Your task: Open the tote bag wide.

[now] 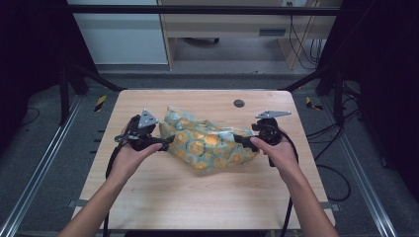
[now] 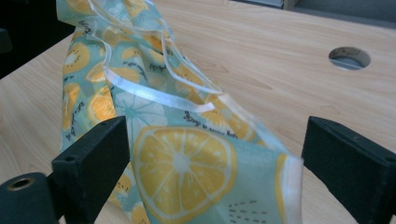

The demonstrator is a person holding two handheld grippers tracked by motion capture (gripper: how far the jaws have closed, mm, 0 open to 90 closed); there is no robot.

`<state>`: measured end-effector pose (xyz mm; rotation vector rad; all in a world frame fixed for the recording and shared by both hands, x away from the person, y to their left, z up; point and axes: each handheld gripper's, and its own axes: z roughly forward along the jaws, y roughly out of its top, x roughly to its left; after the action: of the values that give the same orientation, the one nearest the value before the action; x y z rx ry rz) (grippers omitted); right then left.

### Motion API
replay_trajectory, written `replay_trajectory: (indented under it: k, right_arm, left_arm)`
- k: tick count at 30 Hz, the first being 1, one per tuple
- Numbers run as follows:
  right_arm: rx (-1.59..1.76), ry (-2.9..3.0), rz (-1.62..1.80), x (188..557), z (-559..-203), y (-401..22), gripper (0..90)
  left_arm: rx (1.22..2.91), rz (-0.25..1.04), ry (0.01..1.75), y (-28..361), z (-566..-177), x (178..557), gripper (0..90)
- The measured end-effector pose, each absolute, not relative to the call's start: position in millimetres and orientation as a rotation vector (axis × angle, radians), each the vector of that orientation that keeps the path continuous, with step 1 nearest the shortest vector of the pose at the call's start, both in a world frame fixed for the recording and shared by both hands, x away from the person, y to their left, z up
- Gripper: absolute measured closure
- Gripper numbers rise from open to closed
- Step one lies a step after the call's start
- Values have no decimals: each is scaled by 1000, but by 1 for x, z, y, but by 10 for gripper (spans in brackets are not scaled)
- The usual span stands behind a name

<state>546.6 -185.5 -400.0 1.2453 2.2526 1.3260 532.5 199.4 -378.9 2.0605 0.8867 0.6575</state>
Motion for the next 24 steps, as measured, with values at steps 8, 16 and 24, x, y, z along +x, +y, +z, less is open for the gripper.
replay_trajectory:
  k: [8, 16, 24]
  right_arm:
    - [1238, 2305, 1363, 542, -410, -180, 145]
    - [1142, 2389, 1342, 534, -414, -173, 458]
    - [1066, 2401, 1340, 528, -413, -171, 777]
  left_arm:
    - [2067, 654, 895, 185, -372, 553, 112]
    - [2086, 616, 928, 175, -380, 570, 286]
    - [2154, 606, 911, 170, -388, 576, 726]
